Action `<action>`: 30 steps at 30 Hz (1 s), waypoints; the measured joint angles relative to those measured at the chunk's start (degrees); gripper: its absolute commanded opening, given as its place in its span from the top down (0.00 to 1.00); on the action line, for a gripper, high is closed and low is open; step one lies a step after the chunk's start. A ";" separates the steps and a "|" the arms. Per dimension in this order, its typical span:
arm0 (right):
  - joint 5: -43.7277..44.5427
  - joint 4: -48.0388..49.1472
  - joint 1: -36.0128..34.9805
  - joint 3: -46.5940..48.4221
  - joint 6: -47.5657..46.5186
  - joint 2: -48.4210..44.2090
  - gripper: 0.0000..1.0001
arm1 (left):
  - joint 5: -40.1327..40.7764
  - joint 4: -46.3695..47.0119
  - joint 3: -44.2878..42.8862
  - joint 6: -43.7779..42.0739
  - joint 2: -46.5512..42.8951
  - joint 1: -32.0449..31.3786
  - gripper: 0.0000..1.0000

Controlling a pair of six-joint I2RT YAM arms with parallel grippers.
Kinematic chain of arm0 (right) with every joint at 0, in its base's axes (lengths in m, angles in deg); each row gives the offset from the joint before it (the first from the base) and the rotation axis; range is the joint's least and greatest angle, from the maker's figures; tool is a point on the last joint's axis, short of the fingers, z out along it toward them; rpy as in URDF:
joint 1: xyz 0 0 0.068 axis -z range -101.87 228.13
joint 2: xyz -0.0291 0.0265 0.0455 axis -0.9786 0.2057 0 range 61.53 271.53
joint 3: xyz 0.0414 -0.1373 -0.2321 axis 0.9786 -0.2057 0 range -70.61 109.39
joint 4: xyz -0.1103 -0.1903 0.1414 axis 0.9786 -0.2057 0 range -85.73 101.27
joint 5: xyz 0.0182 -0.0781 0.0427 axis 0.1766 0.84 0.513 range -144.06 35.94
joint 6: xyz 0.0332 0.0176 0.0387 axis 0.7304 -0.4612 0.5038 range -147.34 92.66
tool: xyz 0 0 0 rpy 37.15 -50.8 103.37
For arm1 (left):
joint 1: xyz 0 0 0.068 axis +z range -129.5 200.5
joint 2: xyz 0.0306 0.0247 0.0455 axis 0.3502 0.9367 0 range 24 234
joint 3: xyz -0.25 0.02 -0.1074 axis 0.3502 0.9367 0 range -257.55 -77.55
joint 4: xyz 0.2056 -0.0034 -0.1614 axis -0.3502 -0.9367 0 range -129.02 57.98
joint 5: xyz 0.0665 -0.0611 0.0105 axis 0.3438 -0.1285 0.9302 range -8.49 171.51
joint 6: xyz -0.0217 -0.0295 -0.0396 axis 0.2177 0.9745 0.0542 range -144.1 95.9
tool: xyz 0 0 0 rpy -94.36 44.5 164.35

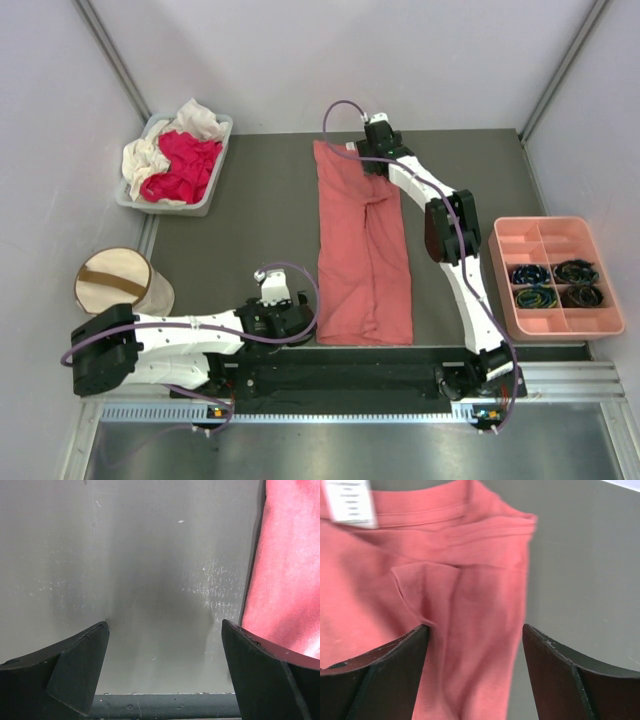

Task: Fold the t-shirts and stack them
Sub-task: Rotate the tshirt 90 degrees

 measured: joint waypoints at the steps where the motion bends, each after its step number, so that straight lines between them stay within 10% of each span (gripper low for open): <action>1: 1.40 0.02 0.00 -0.04 0.00 0.00 0.24 | 0.02 0.00 0.00 -0.02 0.00 0.00 0.01; 15: 24.17 0.20 1.90 -3.23 4.07 -1.18 0.24 | 0.04 0.00 0.00 -0.02 0.00 0.00 0.01; 30: 11.17 4.87 4.50 -15.91 8.76 -14.64 0.20 | 0.90 0.11 -0.13 -0.26 0.90 0.00 0.01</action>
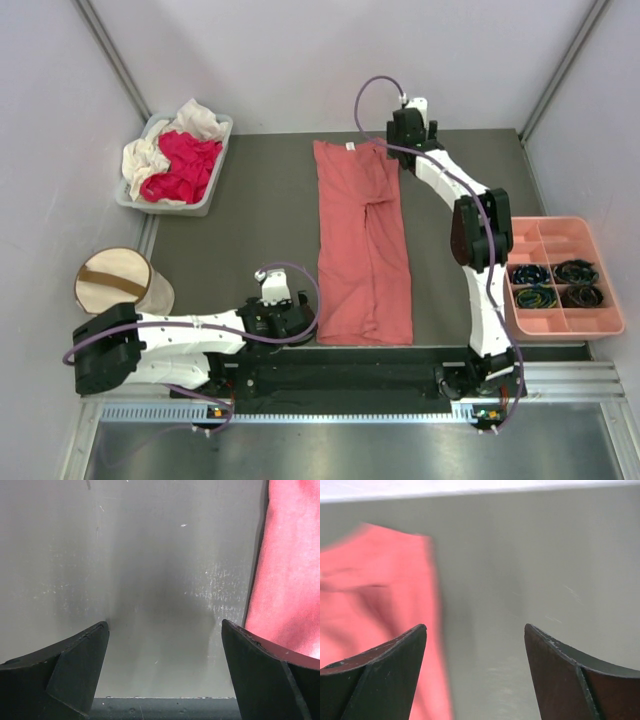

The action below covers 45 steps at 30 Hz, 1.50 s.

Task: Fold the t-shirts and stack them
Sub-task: Rotate the tshirt 90 degrees

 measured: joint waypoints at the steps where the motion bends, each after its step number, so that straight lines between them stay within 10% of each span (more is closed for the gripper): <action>1: -3.04 0.83 0.00 0.00 0.00 -0.81 0.20 | 0.00 0.00 0.00 0.00 0.00 0.00 0.01; 20: -52.09 -1.44 -0.85 13.68 6.36 11.28 0.14 | 0.26 -0.07 -0.37 -0.35 0.74 -0.02 0.01; 45: -27.45 -6.03 -0.42 13.16 8.35 13.11 0.12 | 0.42 -0.04 0.44 0.48 -0.66 -0.02 0.01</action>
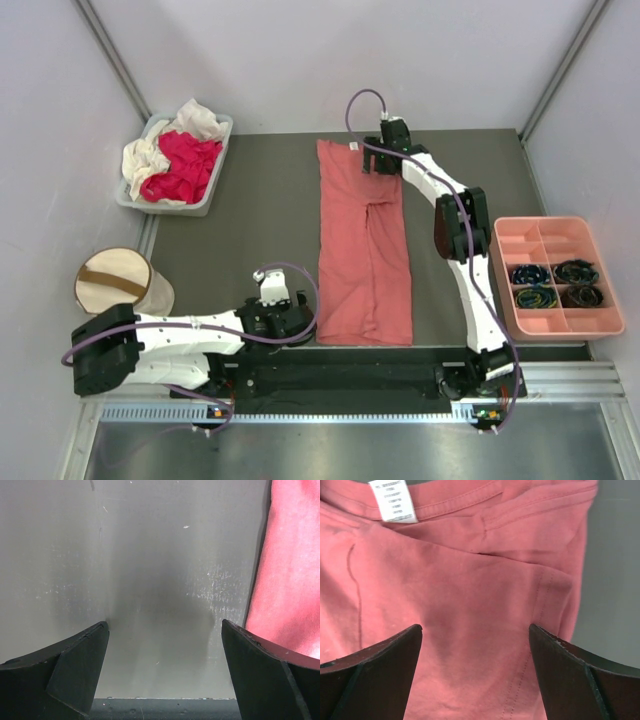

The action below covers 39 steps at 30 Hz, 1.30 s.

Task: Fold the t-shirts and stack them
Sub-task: Rotate the tshirt 90 degrees

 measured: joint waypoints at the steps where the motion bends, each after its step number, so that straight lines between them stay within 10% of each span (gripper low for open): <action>1: 1.51 -0.17 0.00 -0.50 -0.11 -0.48 0.12 | 0.00 0.00 0.00 0.00 0.00 0.00 0.01; 21: 15.02 8.31 0.15 -34.16 1.88 -31.95 0.12 | 5.03 1.01 -12.90 -11.85 5.14 1.86 0.01; 31: 9.68 8.41 0.07 -53.20 7.96 -44.85 0.12 | -5.40 17.09 -18.10 -32.83 7.34 30.67 0.01; 39: 8.66 6.99 -0.39 -61.48 9.81 -55.36 0.12 | -13.22 29.18 -37.31 -46.12 26.25 35.10 0.01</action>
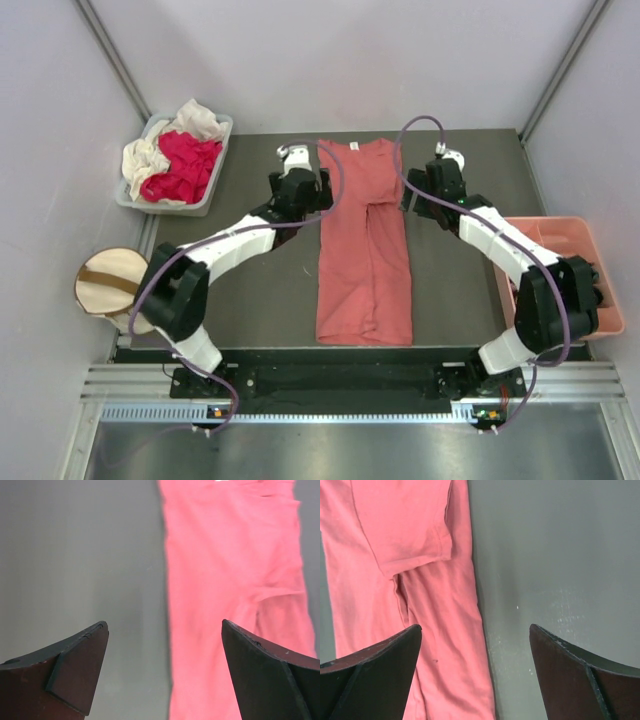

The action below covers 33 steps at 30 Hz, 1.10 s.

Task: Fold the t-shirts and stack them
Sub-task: Rotate the tshirt 90 degrees

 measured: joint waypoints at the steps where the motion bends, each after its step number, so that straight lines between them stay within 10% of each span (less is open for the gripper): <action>1: -0.02 0.02 0.00 -0.72 0.22 -1.29 0.12 | -1.25 1.18 -1.66 -1.03 2.14 0.28 0.01; 27: -1.29 -0.96 0.00 -7.93 1.44 -7.08 0.12 | -26.53 11.28 -27.98 -3.82 38.86 12.52 0.01; 33: -1.27 -1.03 0.00 -7.98 1.44 -7.08 0.12 | -27.15 11.41 -33.22 -3.74 42.69 12.59 0.26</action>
